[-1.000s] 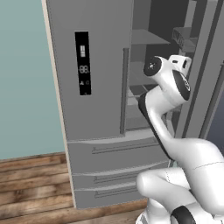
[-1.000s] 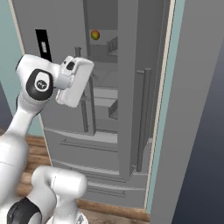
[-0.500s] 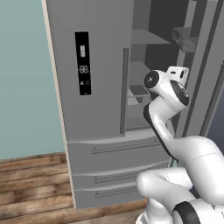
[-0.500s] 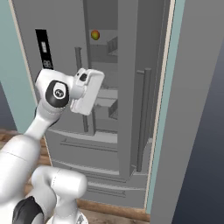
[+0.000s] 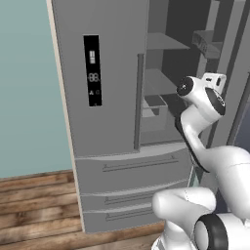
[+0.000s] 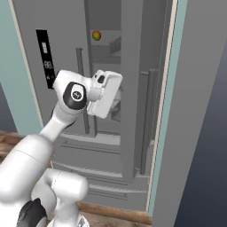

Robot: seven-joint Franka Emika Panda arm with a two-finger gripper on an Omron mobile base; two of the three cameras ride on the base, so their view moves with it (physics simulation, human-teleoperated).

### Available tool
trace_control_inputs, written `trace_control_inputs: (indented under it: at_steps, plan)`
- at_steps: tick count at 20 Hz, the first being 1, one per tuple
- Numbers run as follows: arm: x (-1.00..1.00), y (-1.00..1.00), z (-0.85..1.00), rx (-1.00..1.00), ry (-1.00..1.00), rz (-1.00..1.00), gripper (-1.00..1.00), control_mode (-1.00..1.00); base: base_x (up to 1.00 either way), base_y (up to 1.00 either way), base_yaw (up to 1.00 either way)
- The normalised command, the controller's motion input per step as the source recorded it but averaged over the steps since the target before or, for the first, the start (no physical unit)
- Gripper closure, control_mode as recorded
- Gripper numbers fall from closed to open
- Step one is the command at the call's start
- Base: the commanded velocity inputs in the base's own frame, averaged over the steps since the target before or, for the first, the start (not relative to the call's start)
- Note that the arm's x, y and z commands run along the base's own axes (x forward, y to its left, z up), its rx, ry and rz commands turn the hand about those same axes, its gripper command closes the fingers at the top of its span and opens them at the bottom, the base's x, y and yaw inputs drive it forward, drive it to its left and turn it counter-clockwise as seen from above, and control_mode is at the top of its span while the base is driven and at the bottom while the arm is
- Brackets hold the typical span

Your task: Retrieve the mango and peach from the fridge and place them into the bowl on the dining table.

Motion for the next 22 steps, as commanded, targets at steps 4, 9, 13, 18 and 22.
trace_control_inputs:
  at_steps: [4,9,13,18,22]
  plan:
    - [-0.14,-0.91,0.0,0.0,0.11,-0.07,-1.0,-1.0,0.0,0.0,0.0]
    - [-0.31,-0.99,0.0,0.0,0.1,-0.08,-1.0,-1.0,0.0,0.0,0.0]
    - [-0.76,-0.92,0.0,0.0,0.01,-0.09,-1.0,-1.0,0.0,0.0,0.0]
    - [-1.0,0.07,0.05,-0.01,-0.18,-0.02,-1.0,-1.0,0.0,0.0,0.0]
    - [-1.0,0.67,0.19,0.02,-0.46,-0.01,-1.0,-1.0,0.0,0.0,0.0]
